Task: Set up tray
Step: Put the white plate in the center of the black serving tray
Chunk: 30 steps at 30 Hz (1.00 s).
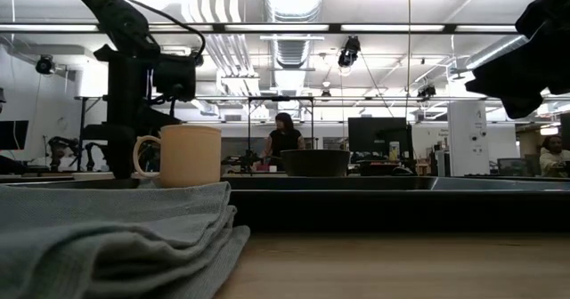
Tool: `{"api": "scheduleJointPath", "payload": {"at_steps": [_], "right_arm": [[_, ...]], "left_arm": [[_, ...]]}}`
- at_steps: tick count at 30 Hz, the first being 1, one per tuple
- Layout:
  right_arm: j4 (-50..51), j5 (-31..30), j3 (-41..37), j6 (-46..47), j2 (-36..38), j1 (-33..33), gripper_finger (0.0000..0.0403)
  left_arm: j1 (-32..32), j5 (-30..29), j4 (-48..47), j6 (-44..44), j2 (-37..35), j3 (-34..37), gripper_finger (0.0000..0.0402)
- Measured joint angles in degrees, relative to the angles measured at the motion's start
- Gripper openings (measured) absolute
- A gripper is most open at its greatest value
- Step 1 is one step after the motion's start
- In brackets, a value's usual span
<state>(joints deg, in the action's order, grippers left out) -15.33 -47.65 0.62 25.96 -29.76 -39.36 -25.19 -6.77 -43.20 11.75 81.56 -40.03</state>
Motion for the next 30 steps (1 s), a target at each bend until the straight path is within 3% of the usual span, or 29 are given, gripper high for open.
{"api": "scheduleJointPath", "payload": {"at_steps": [7, 13, 22, 30], "right_arm": [[0.00, 0.38, 0.00, 0.00, 0.00, 0.01, 0.0135], [0.00, 0.37, 0.00, 0.00, -0.02, 0.01, 0.0128], [-0.02, 0.12, 0.00, 0.22, -0.01, 0.01, 0.0130], [-1.47, -2.79, 0.00, 4.78, 0.07, 0.13, 0.0146]], "left_arm": [[0.19, -0.35, -1.13, -2.86, -2.06, -0.30, 0.0002], [0.98, -0.72, -10.06, -6.11, -6.04, -5.15, 0.0000], [6.63, -5.09, -26.31, -9.14, -9.16, -24.01, 0.0001], [20.29, -12.39, -35.06, -11.99, -4.40, -42.05, 0.0001]]}}
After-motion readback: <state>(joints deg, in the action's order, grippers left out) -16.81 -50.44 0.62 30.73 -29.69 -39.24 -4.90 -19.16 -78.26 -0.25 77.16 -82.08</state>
